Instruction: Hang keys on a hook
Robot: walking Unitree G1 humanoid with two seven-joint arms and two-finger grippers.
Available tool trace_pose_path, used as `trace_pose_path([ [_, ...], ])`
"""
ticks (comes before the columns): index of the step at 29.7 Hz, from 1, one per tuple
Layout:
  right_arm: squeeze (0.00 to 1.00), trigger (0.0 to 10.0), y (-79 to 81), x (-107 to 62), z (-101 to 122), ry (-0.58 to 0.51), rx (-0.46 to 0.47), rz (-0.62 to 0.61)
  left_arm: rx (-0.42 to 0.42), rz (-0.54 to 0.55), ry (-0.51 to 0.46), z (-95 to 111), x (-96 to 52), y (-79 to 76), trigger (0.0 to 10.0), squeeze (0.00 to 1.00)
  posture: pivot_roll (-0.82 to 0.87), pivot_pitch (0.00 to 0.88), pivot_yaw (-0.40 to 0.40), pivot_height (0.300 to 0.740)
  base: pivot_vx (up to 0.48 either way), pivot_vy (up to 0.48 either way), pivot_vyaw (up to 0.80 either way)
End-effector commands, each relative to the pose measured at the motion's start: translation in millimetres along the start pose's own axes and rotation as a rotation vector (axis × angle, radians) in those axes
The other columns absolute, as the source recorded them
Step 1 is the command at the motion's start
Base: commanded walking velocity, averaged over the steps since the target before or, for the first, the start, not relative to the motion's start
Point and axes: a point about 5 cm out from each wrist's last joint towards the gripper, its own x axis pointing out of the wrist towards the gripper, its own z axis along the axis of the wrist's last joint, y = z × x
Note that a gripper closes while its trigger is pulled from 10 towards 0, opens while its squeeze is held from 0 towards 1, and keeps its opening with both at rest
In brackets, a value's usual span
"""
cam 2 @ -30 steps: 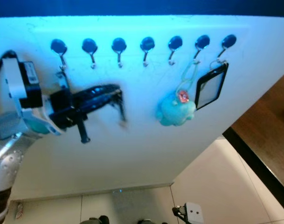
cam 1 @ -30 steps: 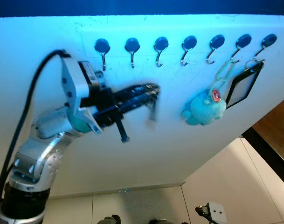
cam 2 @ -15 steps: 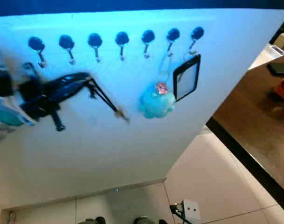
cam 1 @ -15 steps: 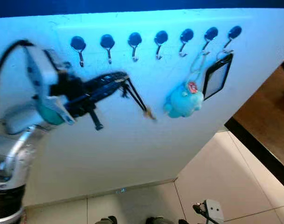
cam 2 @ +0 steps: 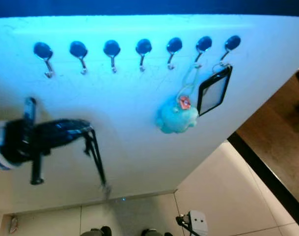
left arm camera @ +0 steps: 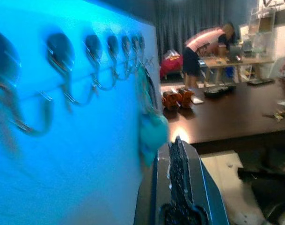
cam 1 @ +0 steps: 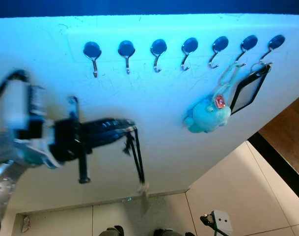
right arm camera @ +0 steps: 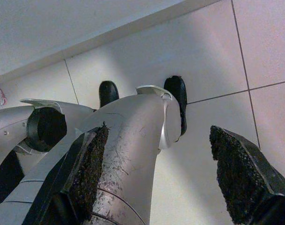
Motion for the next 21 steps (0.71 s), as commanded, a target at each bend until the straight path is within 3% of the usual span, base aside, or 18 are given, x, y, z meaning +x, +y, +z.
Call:
trace_pose_path([
  [1, 0.00, 10.0, 0.4, -3.7, -18.7, 0.072, 0.012, 0.000, -0.006, 0.006, -0.039, 8.1, -4.6, 1.5, 10.0, 0.00, 0.02, 0.092, 0.035, 0.740, 0.000, 0.000, 0.00],
  [8, 0.00, 10.0, 0.9, -2.9, -16.5, 0.070, 0.005, 0.006, -0.007, 0.077, -0.080, 19.3, -12.1, 5.8, 10.0, 0.00, 0.02, 0.091, 0.033, 0.740, 0.000, 0.000, 0.00],
  [21, 0.00, 10.0, 2.3, -2.4, -16.1, 0.066, 0.007, 0.014, -0.029, 0.060, -0.084, 18.4, -6.0, 2.0, 10.0, 0.00, 0.02, 0.099, 0.038, 0.740, -0.266, 0.000, 0.00],
])
